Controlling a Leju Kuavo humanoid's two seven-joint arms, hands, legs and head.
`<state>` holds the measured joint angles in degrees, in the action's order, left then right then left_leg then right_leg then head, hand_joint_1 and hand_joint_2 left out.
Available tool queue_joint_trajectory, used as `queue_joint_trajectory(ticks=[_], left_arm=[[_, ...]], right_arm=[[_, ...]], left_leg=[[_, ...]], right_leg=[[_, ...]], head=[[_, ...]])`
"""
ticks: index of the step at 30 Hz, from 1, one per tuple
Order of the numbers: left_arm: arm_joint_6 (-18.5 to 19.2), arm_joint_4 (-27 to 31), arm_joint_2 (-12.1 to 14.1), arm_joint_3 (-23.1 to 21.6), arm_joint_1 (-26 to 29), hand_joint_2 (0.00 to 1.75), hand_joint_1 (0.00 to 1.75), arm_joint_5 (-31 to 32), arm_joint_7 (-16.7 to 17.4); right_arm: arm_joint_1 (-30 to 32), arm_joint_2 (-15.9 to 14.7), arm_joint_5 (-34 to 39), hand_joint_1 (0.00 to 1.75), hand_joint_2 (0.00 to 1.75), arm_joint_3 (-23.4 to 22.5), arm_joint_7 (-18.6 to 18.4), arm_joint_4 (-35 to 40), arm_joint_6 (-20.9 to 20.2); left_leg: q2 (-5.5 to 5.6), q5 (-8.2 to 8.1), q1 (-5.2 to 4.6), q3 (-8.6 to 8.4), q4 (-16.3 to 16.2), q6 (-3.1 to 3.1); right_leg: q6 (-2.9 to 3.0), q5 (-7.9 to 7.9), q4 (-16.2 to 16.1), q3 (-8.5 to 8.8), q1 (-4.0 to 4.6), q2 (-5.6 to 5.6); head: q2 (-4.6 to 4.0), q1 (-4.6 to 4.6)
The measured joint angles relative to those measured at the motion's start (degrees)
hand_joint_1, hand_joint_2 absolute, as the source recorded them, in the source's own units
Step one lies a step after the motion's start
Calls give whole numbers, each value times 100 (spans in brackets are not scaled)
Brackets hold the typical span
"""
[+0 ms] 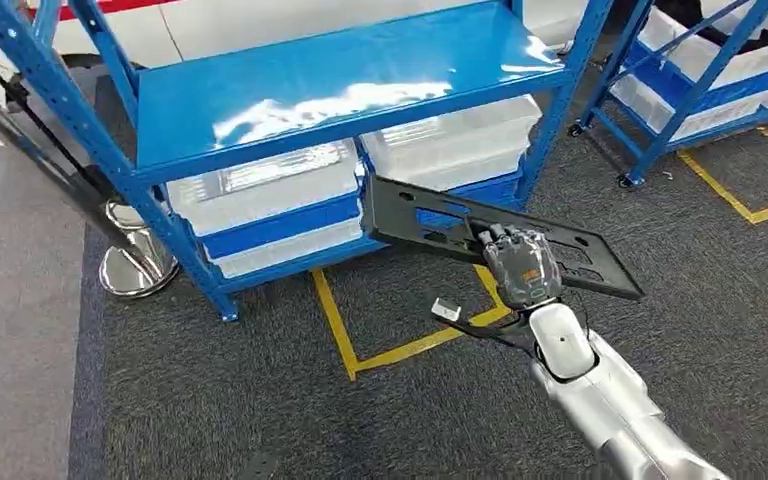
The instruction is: Take the parts from the cabinet and place them on the table.
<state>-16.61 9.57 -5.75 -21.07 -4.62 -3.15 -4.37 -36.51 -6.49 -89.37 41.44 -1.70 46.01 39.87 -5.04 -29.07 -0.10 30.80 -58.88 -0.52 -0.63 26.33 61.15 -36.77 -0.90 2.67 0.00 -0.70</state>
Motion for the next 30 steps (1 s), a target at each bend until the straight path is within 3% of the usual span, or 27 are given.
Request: queue_joint_trajectory(ticks=[2,4,5,7,8,9,10,11,12,13,14,16,17,18,19,20,22,23,24,25,26,27,28,29,30], left_arm=[[0,0,0,0,0,175,0,0,0],[0,0,0,0,-2,175,0,2,-11],[0,0,0,0,3,175,0,2,-13],[0,0,0,0,23,175,0,2,-13],[0,0,0,0,35,175,0,2,-13],[0,0,0,0,43,175,0,2,-13],[0,0,0,0,43,175,0,2,-15],[0,0,0,0,38,175,0,4,-24],[0,0,0,0,34,175,0,11,-35],[-2,-2,42,2,44,175,0,13,-37],[-11,-2,37,2,65,175,0,13,-46],[-11,-2,35,2,34,175,0,13,-48],[-11,0,35,2,39,175,0,11,-48],[-11,-2,21,2,23,175,0,17,-52],[-13,0,26,4,20,175,0,20,-55],[-11,0,22,4,25,175,0,22,-66],[-9,0,24,4,51,175,0,24,-63],[-11,0,24,4,54,175,0,24,-63],[-11,0,22,4,54,175,0,26,-66],[-17,0,22,4,50,175,0,31,-66],[-26,0,20,4,49,175,0,31,-66],[-35,0,20,4,46,175,0,33,-66],[-41,0,22,4,44,175,0,35,-66],[-48,0,22,4,42,175,0,37,-66],[-52,0,20,4,30,175,0,37,-66]], right_arm=[[7,-15,0,175,175,-11,0,-11,0],[-3,-11,0,175,175,-33,0,-9,2],[-2,-2,-2,175,175,-33,0,-9,2],[17,9,-9,175,175,-35,0,-9,0],[45,9,-9,175,175,-37,2,-9,0],[64,9,-11,175,175,-39,2,-9,0],[69,9,-18,175,175,-42,-2,-9,0],[68,9,-22,175,175,-46,-7,-7,2],[64,11,-24,175,175,-50,-15,-2,2],[61,18,-24,175,175,-55,-24,0,2],[46,20,-24,175,175,-59,-24,0,0],[68,37,-24,175,175,-83,-22,11,2],[72,33,-24,175,175,-90,-20,13,4],[91,-13,-24,175,175,-111,-22,11,4],[77,-13,-24,175,175,-133,-26,22,4],[56,-13,-24,175,175,-140,-33,28,4],[59,-13,-26,175,175,-140,-46,26,4],[70,-15,-26,175,175,-140,-74,26,4],[72,-31,-26,175,175,-140,-116,24,2],[69,-46,-26,175,175,-140,-173,24,4],[57,-57,-26,175,175,-138,-238,24,4],[27,-63,-26,175,175,-133,-282,26,4],[-17,-66,-26,175,175,-129,-306,22,4],[-48,-66,-26,175,175,-118,-339,24,4],[-66,-72,-26,175,175,-111,-345,18,4]], left_leg=[[-91,-15,21,-1,-9,50],[313,-317,60,133,-310,94],[407,-550,65,299,-712,103],[451,-896,64,695,-1577,109],[452,-879,64,804,-1784,94],[457,-700,63,747,-1641,65],[475,-475,60,612,-1333,30],[542,-170,50,381,-813,-22],[729,82,34,168,-306,-93],[1039,19,60,97,-201,-146],[1029,102,44,122,-163,-127],[921,111,-4,110,-143,-133],[836,149,12,58,-13,-150],[713,159,95,-27,231,-153],[667,220,77,-29,289,-197],[579,240,68,-25,298,-220],[424,232,56,-3,273,-220],[348,227,56,9,249,-216],[285,218,57,22,228,-213],[209,198,60,32,199,-202],[141,174,64,31,173,-180],[84,137,64,30,129,-146],[33,111,31,54,111,-105],[-13,92,1,65,61,-74],[-57,89,-4,56,61,-59]], right_leg=[[83,-36,-22,-32,1,-114],[152,-75,-40,-41,-27,-201],[171,-87,-40,-57,-27,-259],[197,-105,-38,-81,-5,-381],[204,-112,-38,-85,11,-457],[205,-117,-38,-85,22,-531],[204,-121,-35,-83,30,-599],[201,-128,-35,-79,37,-674],[190,-139,-35,-72,41,-746],[154,-168,-44,-104,15,-781],[111,-196,-36,-129,-10,-851],[11,-262,-89,-172,-87,-1004],[-54,-316,-149,-167,-51,-1088],[-41,-277,-131,-202,-47,-995],[-75,-136,-6,-270,16,-645],[-105,105,361,-428,9,-435],[-166,470,1200,-756,-13,-316],[-192,511,1418,-832,-32,-301],[-209,443,1386,-791,-47,-292],[-220,259,1073,-603,-56,-264],[-221,34,577,-306,-59,-205],[-215,-155,49,5,-53,-40],[-161,-13,-130,92,34,207],[-64,-79,-155,59,46,83],[-38,-78,-139,41,55,45]], head=[[0,2],[0,-4],[0,-11],[0,-9],[0,-9],[0,-9],[0,-9],[0,-9],[0,-11],[0,15],[0,6],[0,-35],[0,-33],[0,-31],[0,18],[0,19],[0,20],[0,24],[0,22],[0,24],[0,24],[0,24],[0,26],[0,11],[0,11]])
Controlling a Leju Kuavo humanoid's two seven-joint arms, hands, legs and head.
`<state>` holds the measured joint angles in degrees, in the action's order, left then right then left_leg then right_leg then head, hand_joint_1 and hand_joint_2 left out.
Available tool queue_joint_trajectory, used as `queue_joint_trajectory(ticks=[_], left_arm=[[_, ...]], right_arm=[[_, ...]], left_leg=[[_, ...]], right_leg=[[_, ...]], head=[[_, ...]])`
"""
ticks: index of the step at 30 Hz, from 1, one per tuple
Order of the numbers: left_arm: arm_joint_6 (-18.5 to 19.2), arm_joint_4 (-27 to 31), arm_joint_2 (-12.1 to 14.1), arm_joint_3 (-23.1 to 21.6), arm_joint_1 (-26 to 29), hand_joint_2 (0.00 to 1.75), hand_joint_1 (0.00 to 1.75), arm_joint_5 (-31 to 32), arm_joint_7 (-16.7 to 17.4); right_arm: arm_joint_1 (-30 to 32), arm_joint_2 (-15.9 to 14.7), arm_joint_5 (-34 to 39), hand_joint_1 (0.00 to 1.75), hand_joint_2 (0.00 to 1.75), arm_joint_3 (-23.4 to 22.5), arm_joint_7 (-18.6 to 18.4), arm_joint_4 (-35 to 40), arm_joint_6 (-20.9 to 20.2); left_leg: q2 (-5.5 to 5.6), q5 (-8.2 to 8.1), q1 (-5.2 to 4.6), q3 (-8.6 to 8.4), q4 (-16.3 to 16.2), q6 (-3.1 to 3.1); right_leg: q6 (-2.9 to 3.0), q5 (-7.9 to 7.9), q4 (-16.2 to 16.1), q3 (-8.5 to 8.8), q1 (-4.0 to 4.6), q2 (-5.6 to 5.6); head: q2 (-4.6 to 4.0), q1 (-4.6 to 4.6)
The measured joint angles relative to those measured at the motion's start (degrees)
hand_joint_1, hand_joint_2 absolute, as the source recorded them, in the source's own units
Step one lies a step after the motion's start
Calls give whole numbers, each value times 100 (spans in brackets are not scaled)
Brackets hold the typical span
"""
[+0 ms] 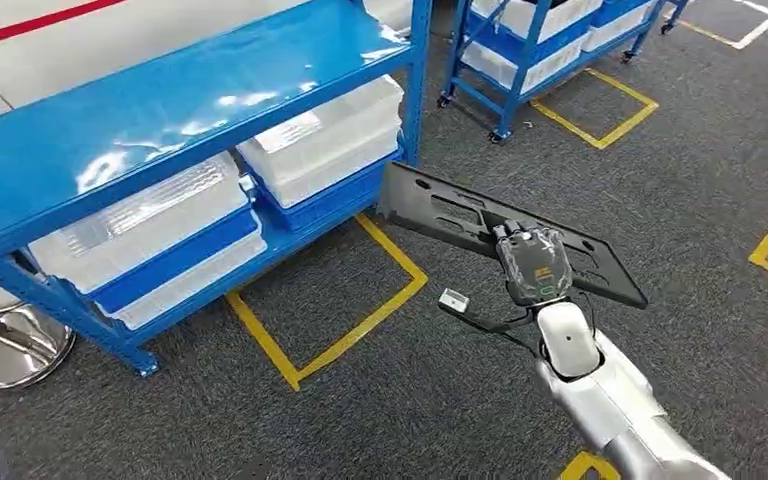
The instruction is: Take the parts from the cabinet and place them on the table.
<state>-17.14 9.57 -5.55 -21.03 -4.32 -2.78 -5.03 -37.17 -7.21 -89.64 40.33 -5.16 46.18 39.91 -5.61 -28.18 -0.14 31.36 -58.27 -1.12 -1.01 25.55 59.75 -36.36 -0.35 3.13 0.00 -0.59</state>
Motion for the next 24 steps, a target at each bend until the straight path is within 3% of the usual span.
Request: queue_joint_trajectory(ticks=[2,3,4,5,7,8,9,10,11,12,13,14,16,17,18,19,20,21,23,24], left_arm=[[0,0,0,0,-6,175,0,0,0],[0,0,-2,0,-11,175,0,0,0],[0,0,-2,0,-8,175,0,0,-2],[0,0,-2,0,-3,175,0,2,-18],[2,0,-2,0,17,175,0,2,-17],[4,0,-2,0,23,175,0,2,-17],[4,0,-2,0,26,175,0,0,-17],[7,0,-2,0,24,175,0,2,-17],[5,0,-2,0,21,175,0,2,-17],[4,0,-2,0,16,175,0,4,-17],[4,0,-2,0,25,175,0,13,-17],[4,-2,-2,0,37,175,0,22,-17],[0,0,-2,0,14,175,0,35,-26],[0,0,-2,0,20,175,0,35,-26],[0,0,-13,0,22,175,0,35,-26],[0,0,-18,0,7,175,0,37,-26],[0,0,-22,0,-1,175,0,37,-33],[0,0,-31,0,4,175,0,37,-35],[0,0,-31,0,25,175,0,37,-33],[0,0,-26,0,29,175,0,37,-33]], right_arm=[[-26,-62,0,175,175,11,-9,-18,0],[-42,-72,0,175,175,20,-15,-24,0],[-71,-75,0,175,175,48,-24,-26,0],[-115,-81,0,175,175,74,-48,-42,0],[-159,-81,0,175,175,142,-61,-55,0],[-157,-81,0,175,175,162,-61,-64,0],[-152,-83,0,175,175,190,-66,-85,-2],[-152,-83,0,175,175,219,-70,-99,-2],[-154,-83,0,175,175,232,-72,-103,-2],[-161,-83,0,175,175,245,-79,-103,-2],[-168,-83,0,175,175,256,-92,-103,-2],[-189,-83,0,175,175,264,-114,-103,0],[-188,-94,0,175,175,289,-134,-107,4],[-172,-131,0,175,175,304,-147,-111,4],[-169,-175,0,175,175,317,-153,-118,4],[-162,-180,0,175,175,332,-155,-118,4],[-184,-190,0,175,175,343,-155,-120,4],[-196,-190,0,175,175,356,-160,-120,4],[-187,-188,-2,175,175,387,-160,-123,4],[-180,-190,-2,175,175,400,-160,-136,2]], left_leg=[[-114,-2,-10,-20,19,36],[-67,-63,9,-1,-9,77],[198,-197,36,44,-137,97],[374,-421,57,181,-468,103],[501,-847,61,592,-1391,121],[511,-932,61,745,-1723,126],[512,-871,61,788,-1806,123],[518,-676,62,701,-1599,112],[540,-407,66,503,-1173,96],[642,-136,80,279,-677,76],[993,-30,103,114,-263,47],[1074,-39,116,74,-189,57],[980,-73,87,59,-146,53],[922,-58,73,59,-144,33],[826,-7,123,54,-68,-23],[728,32,123,37,-34,-77],[672,53,118,44,-11,-119],[597,53,101,51,-11,-120],[437,52,77,65,-15,-121],[361,52,71,69,-17,-121]], right_leg=[[60,-13,3,-32,14,-105],[121,-51,-42,-13,-46,-160],[147,-68,-64,-18,-48,-213],[195,-86,-63,-36,-54,-256],[222,-101,-63,-64,-48,-398],[223,-106,-61,-68,-42,-470],[221,-109,-53,-68,-41,-545],[217,-111,-38,-68,-42,-627],[214,-112,-21,-67,-47,-707],[209,-110,1,-67,-48,-783],[186,-106,21,-88,-67,-847],[137,-119,65,-130,-33,-912],[42,-187,35,-204,-83,-1046],[-13,-223,0,-207,-95,-1118],[-55,-247,-8,-226,-67,-1206],[-55,-159,67,-268,-62,-928],[-66,48,329,-387,-43,-611],[-93,283,768,-574,-42,-442],[-121,641,1630,-930,-55,-340],[-124,657,1793,-982,-58,-331]], head=[[0,4],[0,4],[0,6],[0,2],[0,0],[0,2],[0,2],[0,2],[0,2],[0,2],[0,4],[0,8],[0,9],[0,2],[0,8],[0,9],[0,52],[0,50],[0,50],[0,50]])
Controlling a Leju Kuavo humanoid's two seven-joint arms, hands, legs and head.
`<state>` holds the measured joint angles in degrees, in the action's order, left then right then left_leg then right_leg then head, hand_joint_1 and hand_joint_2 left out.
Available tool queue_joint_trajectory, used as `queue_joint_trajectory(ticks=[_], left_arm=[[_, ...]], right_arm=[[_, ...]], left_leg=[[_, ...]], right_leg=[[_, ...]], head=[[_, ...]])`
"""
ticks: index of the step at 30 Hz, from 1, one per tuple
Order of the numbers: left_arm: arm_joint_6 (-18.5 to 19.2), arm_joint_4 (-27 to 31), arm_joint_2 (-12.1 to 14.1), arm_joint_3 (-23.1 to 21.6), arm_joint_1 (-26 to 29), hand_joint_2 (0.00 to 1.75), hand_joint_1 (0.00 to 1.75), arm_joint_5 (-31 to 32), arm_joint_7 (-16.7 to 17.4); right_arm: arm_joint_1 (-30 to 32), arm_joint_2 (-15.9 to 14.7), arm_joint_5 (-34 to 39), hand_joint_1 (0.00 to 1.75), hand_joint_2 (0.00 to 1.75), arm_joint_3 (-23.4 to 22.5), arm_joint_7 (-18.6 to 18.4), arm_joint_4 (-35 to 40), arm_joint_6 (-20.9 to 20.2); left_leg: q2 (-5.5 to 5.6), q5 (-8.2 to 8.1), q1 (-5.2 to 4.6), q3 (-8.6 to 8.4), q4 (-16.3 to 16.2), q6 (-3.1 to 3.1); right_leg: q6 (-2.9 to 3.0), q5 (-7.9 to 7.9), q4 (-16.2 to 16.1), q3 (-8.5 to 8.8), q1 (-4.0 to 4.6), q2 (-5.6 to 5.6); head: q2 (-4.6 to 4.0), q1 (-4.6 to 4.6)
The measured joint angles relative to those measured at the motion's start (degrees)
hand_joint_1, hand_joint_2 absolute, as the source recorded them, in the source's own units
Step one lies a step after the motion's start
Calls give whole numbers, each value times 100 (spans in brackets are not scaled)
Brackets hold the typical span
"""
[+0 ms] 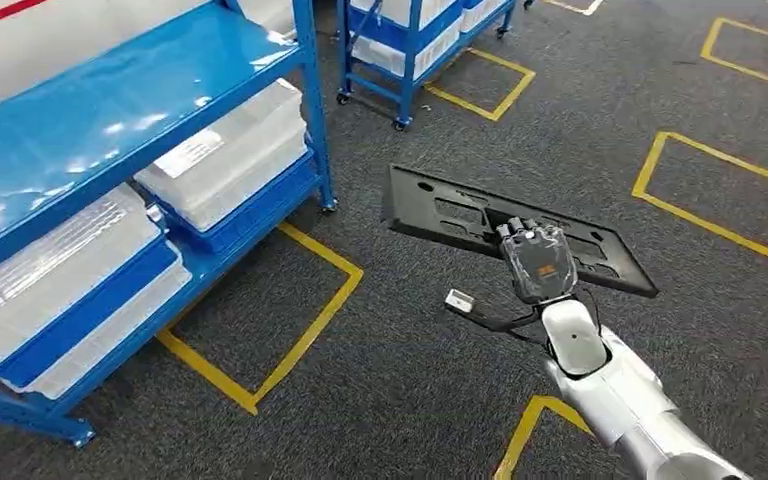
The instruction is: Take the parts from the cabinet and place them on the table.
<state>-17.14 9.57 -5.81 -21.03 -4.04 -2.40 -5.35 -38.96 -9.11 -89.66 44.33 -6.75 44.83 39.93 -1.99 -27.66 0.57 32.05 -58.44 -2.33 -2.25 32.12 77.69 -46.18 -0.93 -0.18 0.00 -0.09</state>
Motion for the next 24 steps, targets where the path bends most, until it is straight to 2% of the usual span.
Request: queue_joint_trajectory(ticks=[1,2,3,4,5,6,7,8,9,10,11,12,13,14,15,16,17,18,19,20,21,22,24], left_arm=[[0,0,0,0,-2,175,0,0,0],[0,0,-4,0,-9,175,0,0,0],[0,0,-4,0,-18,175,0,0,0],[0,0,-7,0,-27,175,0,0,0],[0,0,-9,0,-34,175,0,0,0],[-4,0,-7,0,-39,175,0,0,0],[-7,0,-7,0,-40,175,0,0,0],[-4,0,-9,0,-35,175,0,0,0],[-4,0,-18,0,-32,175,0,0,0],[-4,0,-20,0,-36,175,0,0,0],[0,0,-17,0,-43,175,0,0,0],[2,0,-17,0,-42,175,0,0,-2],[11,0,-17,0,-29,175,0,0,-2],[11,0,-17,2,-12,175,0,0,-2],[15,0,-17,2,8,175,0,-2,0],[17,0,-17,4,19,175,0,-4,0],[18,0,-17,4,15,175,0,-4,-2],[15,0,-17,9,5,175,0,-4,0],[15,0,-17,11,-1,175,0,-4,0],[15,0,-17,13,0,175,0,-4,0],[15,0,-15,17,11,175,0,-4,4],[15,0,-15,20,2,175,0,-7,4],[15,0,-15,20,-22,175,0,-13,4]], right_arm=[[8,-2,2,175,175,9,0,-11,0],[7,-4,2,175,175,9,0,-15,0],[-3,-7,2,175,175,9,-9,-13,2],[-23,-7,2,175,175,9,-13,-13,2],[-37,-7,2,175,175,9,-20,-13,2],[-45,-7,2,175,175,13,-31,-13,2],[-62,-7,2,175,175,17,-35,-15,2],[-70,-13,2,175,175,24,-48,-20,2],[-71,-39,2,175,175,33,-55,-39,2],[-72,-44,2,175,175,41,-55,-44,2],[-72,-44,2,175,175,52,-55,-52,4],[-92,-44,2,175,175,61,-55,-66,2],[-105,-44,2,175,175,70,-55,-85,2],[-114,-44,2,175,175,96,-61,-107,2],[-125,-44,0,175,175,125,-61,-127,2],[-138,-44,0,175,175,181,-65,-181,2],[-142,-44,2,175,175,210,-72,-214,2],[-155,-44,2,175,175,251,-87,-260,2],[-178,-44,0,175,175,280,-103,-286,2],[-202,-44,2,175,175,306,-118,-308,2],[-242,-46,2,175,175,315,-133,-332,2],[-263,-42,0,175,175,330,-133,-352,2],[-261,-90,0,175,175,365,-136,-404,4]], left_leg=[[-74,-1,-8,0,0,1],[-142,-7,-14,-5,0,5],[-197,-14,-20,-10,0,7],[-264,-29,-27,-30,-1,21],[-316,-33,-27,-38,31,32],[-364,-32,-64,-35,18,63],[-404,-33,-60,-38,41,79],[-448,-31,-61,-46,42,102],[-521,-36,-62,-67,59,135],[-539,-71,-78,-59,49,168],[-230,-186,-39,-21,-61,193],[7,-396,-32,119,-368,194],[116,-631,-32,334,-840,203],[155,-813,-28,557,-1309,214],[162,-902,-28,754,-1691,226],[163,-846,-26,829,-1800,229],[168,-638,-18,773,-1614,227],[182,-365,-10,610,-1218,219],[283,-56,6,381,-680,206],[528,101,26,227,-263,190],[748,39,52,172,-195,178],[700,-6,56,149,-119,175],[590,11,10,162,-137,137]], right_leg=[[5,-116,-139,96,2,7],[23,-328,-535,339,5,22],[48,-527,-1000,610,18,60],[86,-743,-1648,990,36,175],[138,-585,-1867,1077,114,393],[157,-679,-1896,1074,146,371],[192,-675,-1893,1062,171,326],[201,-679,-1897,1044,172,288],[233,-687,-1906,1029,178,204],[279,-721,-1960,1065,123,154],[301,-738,-1996,1081,113,103],[343,-751,-1996,1083,91,74],[364,-749,-1996,1080,89,17],[369,-747,-1994,1080,90,-51],[369,-747,-1984,1078,91,-139],[369,-746,-1969,1078,89,-223],[364,-740,-1948,1078,83,-309],[354,-728,-1922,1077,76,-395],[334,-708,-1884,1073,67,-479],[306,-684,-1840,1048,51,-550],[277,-676,-1779,991,74,-617],[246,-697,-1762,926,40,-681],[149,-758,-1811,892,-15,-826]], head=[[0,2],[0,0],[0,2],[0,0],[0,-2],[0,2],[0,7],[0,-7],[0,-4],[0,-7],[0,-4],[0,-9],[0,-9],[0,-11],[0,-9],[0,-11],[0,-9],[0,-11],[0,-11],[0,-9],[0,-2],[0,-9],[0,-11]])
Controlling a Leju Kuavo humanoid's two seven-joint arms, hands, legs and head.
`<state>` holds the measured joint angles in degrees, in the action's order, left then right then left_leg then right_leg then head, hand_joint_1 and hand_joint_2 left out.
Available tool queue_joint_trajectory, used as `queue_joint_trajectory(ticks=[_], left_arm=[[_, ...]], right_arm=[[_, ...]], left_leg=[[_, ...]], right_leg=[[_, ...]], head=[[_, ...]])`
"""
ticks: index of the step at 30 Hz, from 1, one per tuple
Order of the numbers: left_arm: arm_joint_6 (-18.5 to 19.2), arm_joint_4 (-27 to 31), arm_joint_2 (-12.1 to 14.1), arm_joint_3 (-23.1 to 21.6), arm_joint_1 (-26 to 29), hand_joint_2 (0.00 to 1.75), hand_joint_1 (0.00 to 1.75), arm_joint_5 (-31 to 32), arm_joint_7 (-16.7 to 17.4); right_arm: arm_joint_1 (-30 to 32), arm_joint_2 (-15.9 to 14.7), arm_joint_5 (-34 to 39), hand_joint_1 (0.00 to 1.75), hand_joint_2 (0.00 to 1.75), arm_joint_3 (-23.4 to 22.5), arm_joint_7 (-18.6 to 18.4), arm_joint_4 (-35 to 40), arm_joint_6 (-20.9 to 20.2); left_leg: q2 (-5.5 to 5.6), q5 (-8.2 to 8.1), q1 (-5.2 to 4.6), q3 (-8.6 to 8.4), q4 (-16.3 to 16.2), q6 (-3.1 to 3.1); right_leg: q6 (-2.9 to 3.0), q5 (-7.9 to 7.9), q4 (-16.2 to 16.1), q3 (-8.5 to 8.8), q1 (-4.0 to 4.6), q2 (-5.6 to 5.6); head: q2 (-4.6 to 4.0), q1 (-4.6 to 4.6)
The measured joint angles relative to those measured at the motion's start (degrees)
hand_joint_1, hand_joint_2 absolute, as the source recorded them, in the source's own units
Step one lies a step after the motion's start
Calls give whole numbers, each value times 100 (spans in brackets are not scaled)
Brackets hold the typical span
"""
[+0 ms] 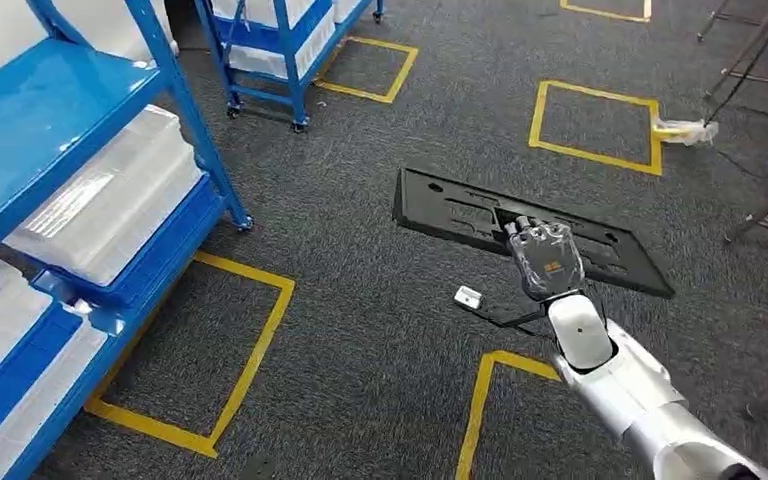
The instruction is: Take the parts from the cabinet and place them on the table.
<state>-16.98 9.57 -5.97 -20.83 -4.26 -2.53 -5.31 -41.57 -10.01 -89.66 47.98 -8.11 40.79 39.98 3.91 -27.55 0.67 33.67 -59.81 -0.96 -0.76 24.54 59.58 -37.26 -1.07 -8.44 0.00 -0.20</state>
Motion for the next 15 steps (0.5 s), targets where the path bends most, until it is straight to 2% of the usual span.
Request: queue_joint_trajectory(ticks=[1,2,3,4,5,6,7,8,9,10,11,12,13,15], left_arm=[[-7,0,-4,2,4,175,0,-9,0],[-13,0,-2,2,-6,175,0,-9,-4],[-17,0,-4,2,-10,175,0,-9,-13],[-22,0,-9,2,-7,175,0,-11,-15],[-26,0,-9,4,3,175,0,-29,-13],[-33,0,-9,4,18,175,0,-37,-13],[-33,0,-7,7,20,175,0,-42,-13],[-33,0,-7,7,18,175,0,-42,-13],[-33,0,-9,7,13,175,0,-42,-13],[-33,0,-9,7,9,175,0,-42,-15],[-33,0,-11,7,9,175,0,-42,-15],[-33,0,-11,7,9,175,0,-42,-15],[-33,0,-11,7,4,175,0,-42,-15],[-33,0,-22,9,-1,175,0,-44,-15]], right_arm=[[-2,-33,0,175,175,22,-15,-29,0],[4,-37,0,175,175,44,-37,-42,2],[-30,-48,0,175,175,61,-61,-61,0],[-63,-50,0,175,175,85,-83,-79,2],[-72,-50,0,175,175,112,-96,-90,0],[-68,-50,0,175,175,142,-98,-105,0],[-61,-52,0,175,175,166,-98,-138,0],[-61,-59,0,175,175,199,-98,-160,-2],[-62,-63,0,175,175,223,-98,-180,0],[-67,-68,0,175,175,234,-101,-188,0],[-81,-68,0,175,175,241,-101,-190,0],[-97,-68,0,175,175,241,-101,-193,0],[-103,-68,0,175,175,243,-101,-195,2],[-107,-92,0,175,175,243,-103,-221,0]], left_leg=[[-91,44,30,-30,82,-63],[-183,84,39,-65,143,-118],[-245,102,31,-73,178,-160],[-316,102,16,-69,180,-161],[-388,95,7,-68,175,-164],[-478,84,3,-68,173,-169],[-553,80,1,-69,170,-169],[-626,72,0,-71,166,-164],[-697,59,-1,-78,160,-152],[-759,36,-1,-96,155,-139],[-824,12,-6,-129,154,-118],[-877,-5,-46,-132,159,-88],[-925,-16,-59,-139,149,-68],[-1026,-27,-52,-171,175,-15]], right_leg=[[-51,-25,-20,-11,43,-87],[-49,59,56,-48,41,197],[-74,235,296,-163,60,528],[-104,438,690,-344,55,692],[-126,631,1131,-550,39,765],[-148,759,1522,-733,18,794],[-162,747,1673,-808,0,811],[-174,614,1527,-733,-18,823],[-176,393,1135,-522,-24,849],[-166,156,613,-234,-22,917],[-145,-19,52,78,-8,1114],[-120,81,-51,143,99,1270],[-66,35,-83,126,98,1175],[-29,50,-58,104,114,1068]], head=[[0,9],[0,4],[0,64],[0,64],[0,66],[0,66],[0,66],[0,68],[0,66],[0,68],[0,68],[0,70],[0,57],[0,61]])
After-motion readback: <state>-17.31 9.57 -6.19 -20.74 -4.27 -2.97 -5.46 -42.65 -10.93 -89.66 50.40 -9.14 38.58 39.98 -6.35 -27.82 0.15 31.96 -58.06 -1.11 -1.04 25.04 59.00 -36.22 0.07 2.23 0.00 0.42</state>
